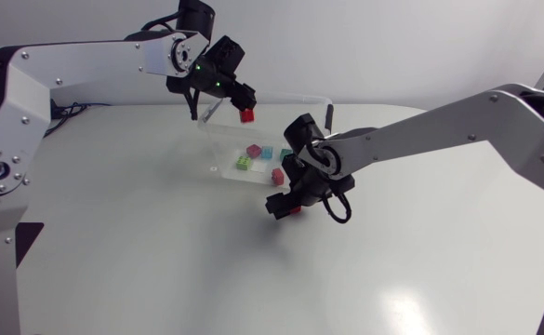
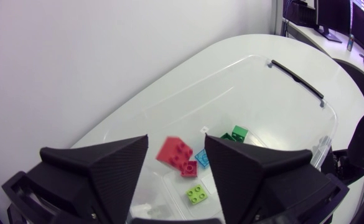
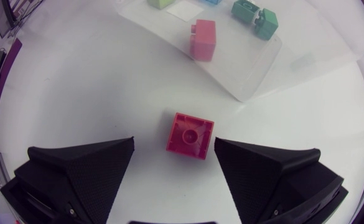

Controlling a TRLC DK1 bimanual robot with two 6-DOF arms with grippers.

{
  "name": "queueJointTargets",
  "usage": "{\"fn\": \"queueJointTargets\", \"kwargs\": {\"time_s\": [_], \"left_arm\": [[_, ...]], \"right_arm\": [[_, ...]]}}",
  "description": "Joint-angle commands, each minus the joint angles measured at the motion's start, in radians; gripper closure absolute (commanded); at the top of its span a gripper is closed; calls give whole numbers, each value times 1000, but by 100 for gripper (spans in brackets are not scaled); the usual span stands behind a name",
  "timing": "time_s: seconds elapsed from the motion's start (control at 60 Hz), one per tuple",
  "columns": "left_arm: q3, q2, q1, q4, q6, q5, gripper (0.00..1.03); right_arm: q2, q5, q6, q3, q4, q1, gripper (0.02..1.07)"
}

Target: Place the duplo bricks in the container

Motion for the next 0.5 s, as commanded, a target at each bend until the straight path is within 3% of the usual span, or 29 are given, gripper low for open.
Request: {"fn": "queueJointTargets", "kwargs": {"time_s": [0.0, 0.15, 0.367, 0.483], "left_arm": [[28, 27, 8, 10, -28, -11, 7], [-20, -13, 5, 12, -28, -9, 6], [-139, -146, 4, 21, -23, -9, 6], [-227, -234, 1, 62, -18, -9, 6]], "right_arm": [[40, 10, 33, 21, -18, -7, 20], [57, 16, 36, 32, -18, -18, 32], [68, 38, 42, 40, -14, -21, 63], [50, 41, 41, 26, -12, -19, 65]]}}
